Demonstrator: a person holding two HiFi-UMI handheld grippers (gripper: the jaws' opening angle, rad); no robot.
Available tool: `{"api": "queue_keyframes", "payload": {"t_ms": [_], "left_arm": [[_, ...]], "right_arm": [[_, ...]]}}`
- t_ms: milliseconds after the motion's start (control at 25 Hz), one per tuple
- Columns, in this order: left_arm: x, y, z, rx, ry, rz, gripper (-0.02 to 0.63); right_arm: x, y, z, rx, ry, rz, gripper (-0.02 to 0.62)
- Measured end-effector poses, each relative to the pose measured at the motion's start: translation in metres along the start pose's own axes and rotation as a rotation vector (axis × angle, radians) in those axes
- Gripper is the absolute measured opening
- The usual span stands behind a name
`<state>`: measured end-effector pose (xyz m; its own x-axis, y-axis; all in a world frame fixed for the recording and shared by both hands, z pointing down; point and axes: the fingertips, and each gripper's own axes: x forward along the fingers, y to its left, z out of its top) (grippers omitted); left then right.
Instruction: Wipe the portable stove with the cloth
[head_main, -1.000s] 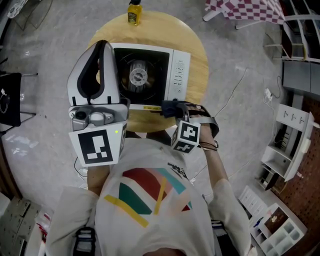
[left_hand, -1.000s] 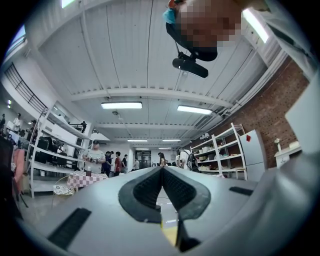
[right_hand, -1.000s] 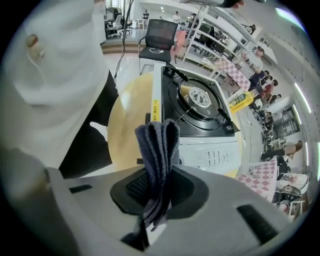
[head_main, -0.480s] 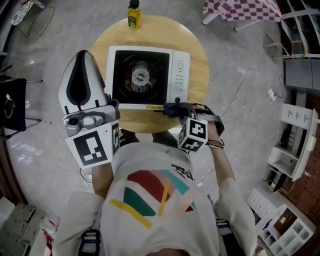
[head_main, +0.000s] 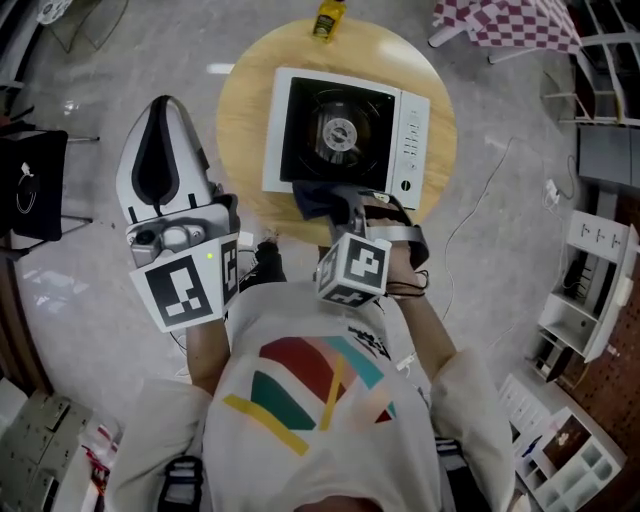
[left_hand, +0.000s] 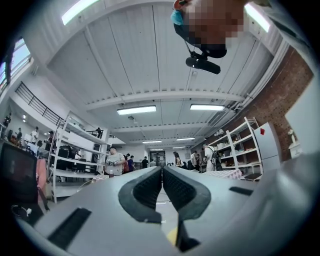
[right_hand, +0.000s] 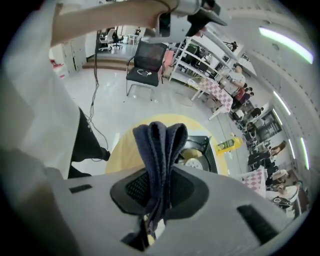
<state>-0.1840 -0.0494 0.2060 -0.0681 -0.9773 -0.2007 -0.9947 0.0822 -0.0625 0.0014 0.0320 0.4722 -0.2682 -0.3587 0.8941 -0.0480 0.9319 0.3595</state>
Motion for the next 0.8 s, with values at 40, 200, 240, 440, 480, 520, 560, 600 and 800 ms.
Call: {"api": "queue_keyframes", "payload": {"t_ms": [40,200,240,440,480,520,560,600,800], "left_arm": [[-0.003,0.008,-0.001,0.000,0.001,0.003,0.008],[-0.013,0.034,-0.003,0.002,0.007,0.017,0.008],[-0.016,0.039,-0.003,0.003,0.008,0.020,0.008],[-0.020,0.061,-0.007,0.001,0.016,0.042,0.008],[-0.020,0.063,-0.008,0.000,0.017,0.045,0.008],[-0.019,0.065,-0.009,-0.001,0.018,0.046,0.008],[-0.019,0.064,-0.009,-0.002,0.018,0.046,0.008],[-0.018,0.063,-0.009,-0.004,0.017,0.042,0.008],[-0.010,0.049,-0.005,-0.010,0.012,0.011,0.008]], "right_arm": [[0.010,0.004,0.017,-0.010,0.008,-0.010,0.032],[0.049,0.022,0.064,-0.016,0.038,0.000,0.033],[0.056,0.025,0.069,-0.021,0.055,-0.002,0.033],[0.077,0.030,0.079,-0.014,0.105,-0.008,0.033],[0.078,0.030,0.079,-0.010,0.105,-0.008,0.032],[0.078,0.030,0.079,-0.009,0.103,-0.006,0.033],[0.077,0.031,0.079,-0.011,0.100,-0.003,0.033],[0.076,0.031,0.078,-0.014,0.098,0.000,0.034],[0.071,0.031,0.074,-0.024,0.083,0.017,0.033]]}}
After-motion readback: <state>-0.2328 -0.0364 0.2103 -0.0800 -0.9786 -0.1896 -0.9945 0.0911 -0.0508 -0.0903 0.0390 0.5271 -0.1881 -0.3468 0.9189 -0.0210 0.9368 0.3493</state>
